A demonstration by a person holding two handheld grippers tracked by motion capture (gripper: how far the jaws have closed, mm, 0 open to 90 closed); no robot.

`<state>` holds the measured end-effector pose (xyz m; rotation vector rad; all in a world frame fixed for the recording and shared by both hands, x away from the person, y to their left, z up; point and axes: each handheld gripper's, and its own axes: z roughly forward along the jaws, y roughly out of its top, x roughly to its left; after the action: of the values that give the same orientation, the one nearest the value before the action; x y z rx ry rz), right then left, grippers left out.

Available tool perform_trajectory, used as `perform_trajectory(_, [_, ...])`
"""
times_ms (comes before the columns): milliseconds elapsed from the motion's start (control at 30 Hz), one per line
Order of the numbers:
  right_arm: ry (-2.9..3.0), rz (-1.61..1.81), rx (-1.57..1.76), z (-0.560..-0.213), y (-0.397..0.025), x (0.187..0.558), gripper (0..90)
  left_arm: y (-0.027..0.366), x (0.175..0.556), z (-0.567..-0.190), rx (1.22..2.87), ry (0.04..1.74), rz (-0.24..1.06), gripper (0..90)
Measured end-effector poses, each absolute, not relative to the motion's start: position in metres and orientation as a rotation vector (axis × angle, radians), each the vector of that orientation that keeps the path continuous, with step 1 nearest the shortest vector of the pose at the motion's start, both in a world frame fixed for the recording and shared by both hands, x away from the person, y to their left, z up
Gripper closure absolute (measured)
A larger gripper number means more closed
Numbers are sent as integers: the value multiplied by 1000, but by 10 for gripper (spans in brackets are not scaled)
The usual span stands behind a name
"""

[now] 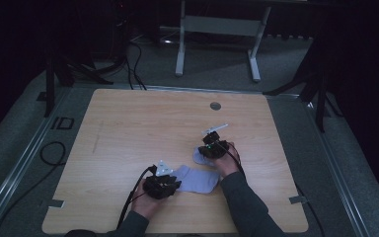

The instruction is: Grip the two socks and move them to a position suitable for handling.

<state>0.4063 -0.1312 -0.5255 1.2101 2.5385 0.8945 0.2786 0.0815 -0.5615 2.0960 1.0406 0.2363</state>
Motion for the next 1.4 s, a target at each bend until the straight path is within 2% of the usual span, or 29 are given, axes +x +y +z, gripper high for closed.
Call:
perform_trajectory(333, [2460,1053,1232,-500,-161,392,887,81,278,-562,2092,1043,236,695])
perform_trajectory(867, [2306,1042,1421,-517,-245,367,865,82,278,-562,2092,1043,234,694])
perform_trajectory(1300, [2258,954,1440,-531,-253,356,838,82,278,-562,2089,1043,235,690])
perform_trajectory(1400, [2241,937,1453,-536,-254,354,797,82,278,-562,2087,1042,236,688])
